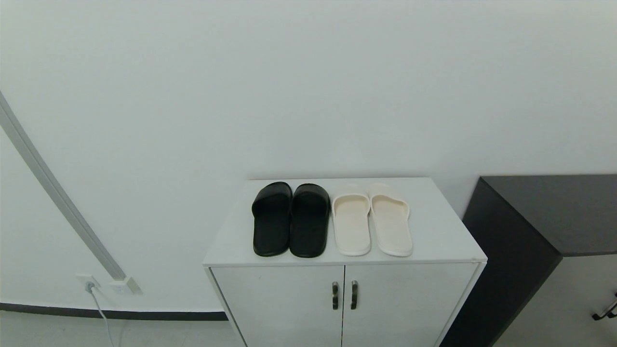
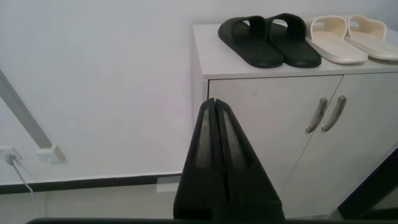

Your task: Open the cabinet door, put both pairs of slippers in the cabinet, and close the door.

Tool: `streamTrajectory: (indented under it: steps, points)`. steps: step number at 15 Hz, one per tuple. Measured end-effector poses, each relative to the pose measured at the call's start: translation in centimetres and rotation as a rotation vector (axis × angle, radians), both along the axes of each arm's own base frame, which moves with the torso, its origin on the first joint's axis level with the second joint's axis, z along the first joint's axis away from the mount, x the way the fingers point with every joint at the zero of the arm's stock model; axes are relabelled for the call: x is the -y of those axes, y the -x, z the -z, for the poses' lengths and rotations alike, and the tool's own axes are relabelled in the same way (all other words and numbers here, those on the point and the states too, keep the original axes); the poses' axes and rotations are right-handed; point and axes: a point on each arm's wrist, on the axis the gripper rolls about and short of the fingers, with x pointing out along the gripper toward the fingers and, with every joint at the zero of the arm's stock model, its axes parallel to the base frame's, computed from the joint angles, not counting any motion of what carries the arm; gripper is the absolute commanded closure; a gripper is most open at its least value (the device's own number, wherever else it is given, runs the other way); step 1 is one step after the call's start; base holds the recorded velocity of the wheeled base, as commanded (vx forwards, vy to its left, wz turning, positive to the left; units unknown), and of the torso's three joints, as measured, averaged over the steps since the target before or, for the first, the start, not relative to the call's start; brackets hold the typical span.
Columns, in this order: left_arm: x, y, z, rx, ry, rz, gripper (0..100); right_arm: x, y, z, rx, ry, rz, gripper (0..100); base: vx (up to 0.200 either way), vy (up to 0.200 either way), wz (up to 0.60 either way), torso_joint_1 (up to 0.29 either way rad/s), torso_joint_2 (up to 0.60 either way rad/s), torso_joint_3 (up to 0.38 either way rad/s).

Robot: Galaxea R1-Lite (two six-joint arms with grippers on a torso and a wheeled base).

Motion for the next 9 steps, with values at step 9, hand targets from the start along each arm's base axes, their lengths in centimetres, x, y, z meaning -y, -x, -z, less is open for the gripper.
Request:
streamTrajectory:
  steps: [9]
  points:
    - [0.0,0.0,0.0,0.0,0.0,0.0,100,-0.5,-6.4,-4.1,-0.163,0.014,-0.106,0,0.0,0.0,0.0,0.0,0.0,0.0]
